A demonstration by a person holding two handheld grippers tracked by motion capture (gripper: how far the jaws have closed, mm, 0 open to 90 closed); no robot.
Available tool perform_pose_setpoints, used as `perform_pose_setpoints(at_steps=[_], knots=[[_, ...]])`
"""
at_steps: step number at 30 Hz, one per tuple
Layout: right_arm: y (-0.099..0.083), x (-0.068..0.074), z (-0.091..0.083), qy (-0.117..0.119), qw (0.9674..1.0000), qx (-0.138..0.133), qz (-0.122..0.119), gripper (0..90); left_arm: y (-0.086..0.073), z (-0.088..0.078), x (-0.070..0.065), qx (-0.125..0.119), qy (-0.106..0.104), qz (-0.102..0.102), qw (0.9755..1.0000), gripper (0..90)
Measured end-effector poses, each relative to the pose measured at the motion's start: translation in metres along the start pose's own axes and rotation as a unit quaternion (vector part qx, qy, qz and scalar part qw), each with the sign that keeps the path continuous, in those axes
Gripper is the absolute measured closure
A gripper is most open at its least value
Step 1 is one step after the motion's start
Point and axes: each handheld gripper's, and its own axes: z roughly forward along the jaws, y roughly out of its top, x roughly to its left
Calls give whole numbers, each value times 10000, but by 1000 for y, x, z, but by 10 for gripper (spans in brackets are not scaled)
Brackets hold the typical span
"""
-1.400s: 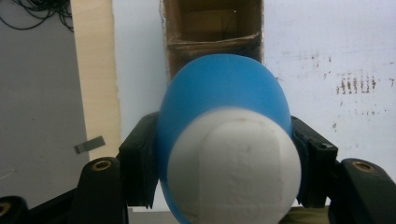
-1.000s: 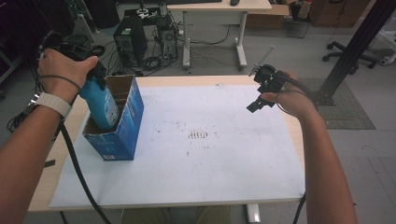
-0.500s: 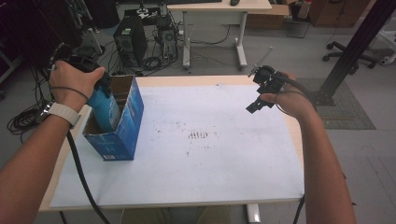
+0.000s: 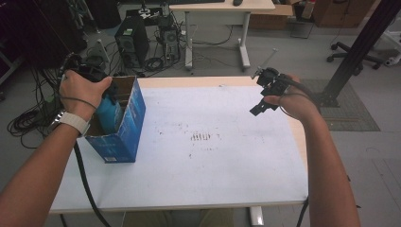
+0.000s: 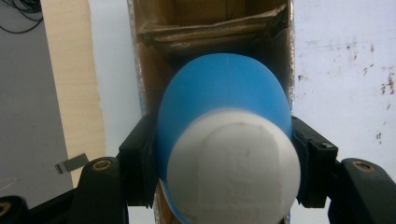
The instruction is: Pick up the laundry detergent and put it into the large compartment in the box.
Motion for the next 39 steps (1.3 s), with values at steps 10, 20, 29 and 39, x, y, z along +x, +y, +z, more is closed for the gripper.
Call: perform_pose_setpoints(at_steps=[10, 20, 29, 39], knots=[[-3, -1, 2, 11, 10000, 33, 26, 90, -2, 18, -1, 13, 3, 18, 10000, 377], [-3, -1, 3, 17, 10000, 57, 39, 90, -4, 31, 0, -11, 26, 28, 10000, 376], [-1, 0, 5, 27, 10000, 75, 36, 90, -7, 42, 1, -5, 79, 42, 10000, 377], [-3, -1, 4, 18, 9999, 84, 56, 90, -9, 54, 0, 44, 71, 58, 9999, 376]])
